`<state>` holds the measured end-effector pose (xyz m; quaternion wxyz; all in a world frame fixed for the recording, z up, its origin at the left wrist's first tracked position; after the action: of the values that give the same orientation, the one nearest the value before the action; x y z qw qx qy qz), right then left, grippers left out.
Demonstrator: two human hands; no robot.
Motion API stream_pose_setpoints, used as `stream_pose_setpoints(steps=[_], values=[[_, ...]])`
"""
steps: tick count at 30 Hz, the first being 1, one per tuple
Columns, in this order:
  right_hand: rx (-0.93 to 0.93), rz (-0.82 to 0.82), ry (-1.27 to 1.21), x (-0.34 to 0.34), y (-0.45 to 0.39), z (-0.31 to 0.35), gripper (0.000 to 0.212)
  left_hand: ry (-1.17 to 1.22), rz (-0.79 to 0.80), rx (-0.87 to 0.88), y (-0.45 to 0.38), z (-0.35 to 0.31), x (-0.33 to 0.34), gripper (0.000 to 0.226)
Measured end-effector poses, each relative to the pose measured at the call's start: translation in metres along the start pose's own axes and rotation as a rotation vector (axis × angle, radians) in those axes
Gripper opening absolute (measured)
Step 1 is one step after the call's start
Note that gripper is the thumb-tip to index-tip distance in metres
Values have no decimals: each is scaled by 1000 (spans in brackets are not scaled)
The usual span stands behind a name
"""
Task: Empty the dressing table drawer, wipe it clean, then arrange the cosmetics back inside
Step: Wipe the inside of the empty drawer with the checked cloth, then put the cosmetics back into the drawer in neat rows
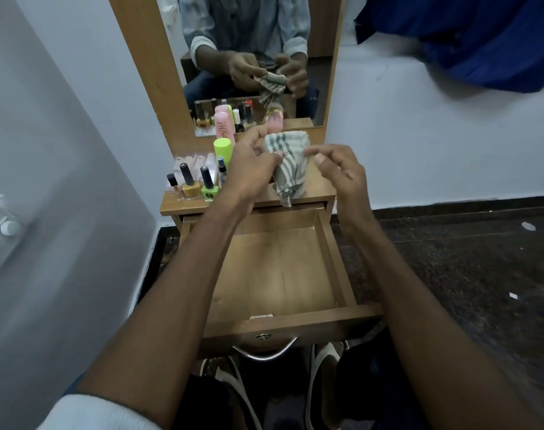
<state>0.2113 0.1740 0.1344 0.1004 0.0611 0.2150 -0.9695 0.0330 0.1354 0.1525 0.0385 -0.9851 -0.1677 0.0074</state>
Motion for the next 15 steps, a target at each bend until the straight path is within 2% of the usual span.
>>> stream_pose_setpoints(steps=[1, 3, 5, 7, 11, 15], values=[[133, -55, -80, -4, -8, -14, 32, 28, 26, -9, -7, 0, 6, 40], [362, -46, -243, 2, -19, -43, 43, 40, 49, -22, -23, 2, 16, 39], [488, -15, -351, 10, -26, -61, 48, 15, 38, -54, -40, 10, 24, 39], [528, -82, -352, 7, -33, -71, 44, -35, 23, -101, -58, 22, 28, 43], [437, -247, -10, -19, -51, -72, 39, -300, 34, -89, -85, 34, 34, 63], [345, -99, 364, -12, -65, -70, 35, -487, 62, -46, -95, 36, 43, 57]])
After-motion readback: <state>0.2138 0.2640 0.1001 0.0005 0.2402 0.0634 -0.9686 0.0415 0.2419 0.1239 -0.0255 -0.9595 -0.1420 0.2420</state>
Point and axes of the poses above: each hand's wrist, its own y-axis away from the middle knuckle, its own x-axis out of the palm, z = x × y, the point moved 9 cm from there along -y, towards the middle knuckle, and after that the axes turned 5 degrees about y, right-handed, at the moved point
